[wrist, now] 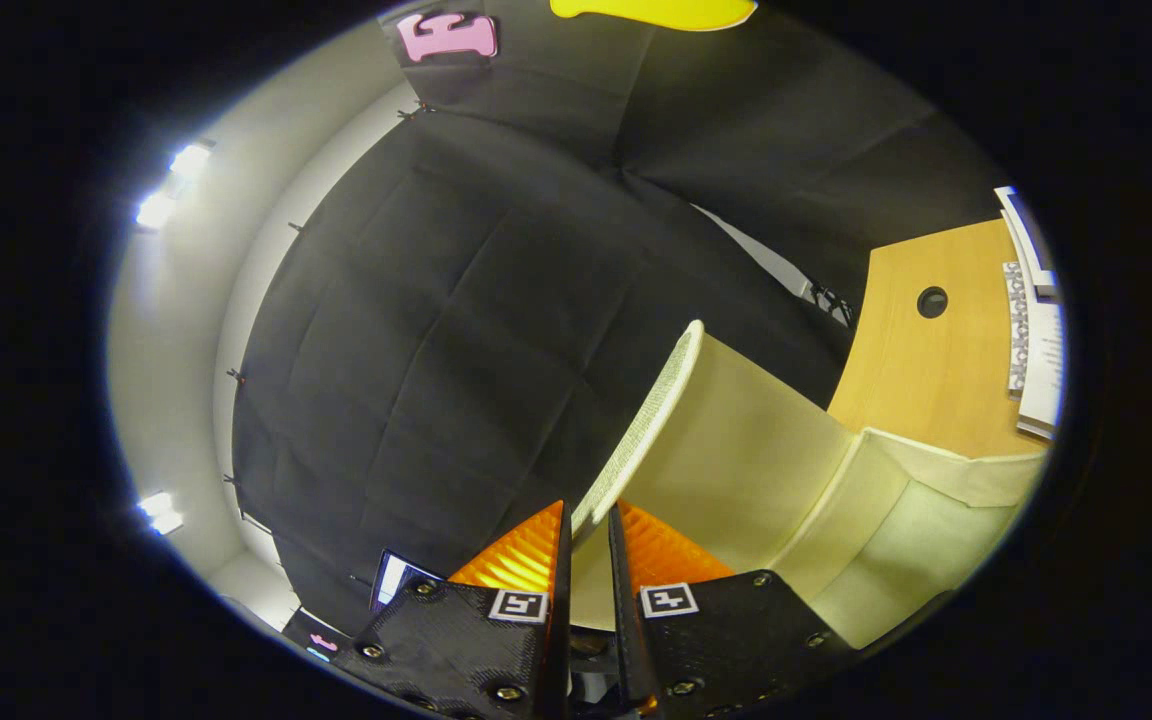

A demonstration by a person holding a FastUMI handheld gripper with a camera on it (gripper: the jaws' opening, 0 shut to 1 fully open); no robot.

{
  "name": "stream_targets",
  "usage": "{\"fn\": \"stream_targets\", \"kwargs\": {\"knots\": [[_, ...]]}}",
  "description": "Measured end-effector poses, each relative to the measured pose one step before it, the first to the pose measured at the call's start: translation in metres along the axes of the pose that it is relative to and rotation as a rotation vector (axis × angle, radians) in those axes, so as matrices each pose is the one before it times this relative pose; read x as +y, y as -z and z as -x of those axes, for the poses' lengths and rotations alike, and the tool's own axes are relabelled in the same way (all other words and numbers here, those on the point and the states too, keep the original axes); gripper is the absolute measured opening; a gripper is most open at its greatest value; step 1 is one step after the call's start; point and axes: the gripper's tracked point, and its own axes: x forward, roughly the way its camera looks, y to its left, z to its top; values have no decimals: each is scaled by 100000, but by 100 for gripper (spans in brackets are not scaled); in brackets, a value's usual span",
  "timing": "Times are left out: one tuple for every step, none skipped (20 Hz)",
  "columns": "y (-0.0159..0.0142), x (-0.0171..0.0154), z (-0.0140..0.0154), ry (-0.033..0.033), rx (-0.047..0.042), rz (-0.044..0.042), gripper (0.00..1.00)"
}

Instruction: Open the storage box then place both shoes into the box .Put the left shoe in first, then the right shoe, with the right side of both shoes facing outward in a uniform manner.

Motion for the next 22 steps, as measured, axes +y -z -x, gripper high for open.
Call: {"fn": "stream_targets", "kwargs": {"knots": [[61, 51, -775, 81, 377, -111, 19], [2, -6, -722, 255, 296, 320, 19], [-43, 77, -491, 1, -53, 208, 19], [-52, -91, -441, 1387, -105, 158, 19], [-66, -565, -501, 3508, -121, -80, 19], [83, -619, -201, 3299, 517, -275, 19], [-173, -501, 12, 3383, -102, -730, 33], [-166, 158, -78, 251, -681, -397, 47], [-98, 212, 154, 399, -435, 330, 61], [54, 107, 231, 391, -460, 943, 74], [12, -154, 384, 1147, -410, 1441, 88], [2, -108, 428, 805, -191, 1150, 88], [-120, 75, 595, 306, -341, 890, 91], [-162, 313, 727, 425, -558, 597, 91], [-240, -7, 914, 765, -981, 690, 91], [-135, -16, 997, 1435, -1040, 1063, 91], [-306, -322, 1131, 2112, -1244, 1552, 91], [-284, -566, 1394, 2919, -2154, 1594, 91], [-358, -610, 1557, 3129, -2438, 2166, 91], [-4, -404, 1651, 2477, -2034, 2312, 91], [-36, -644, 1667, 2858, -1493, 1934, 91], [36, -898, 1629, 3533, -1449, 1483, 91]]}}
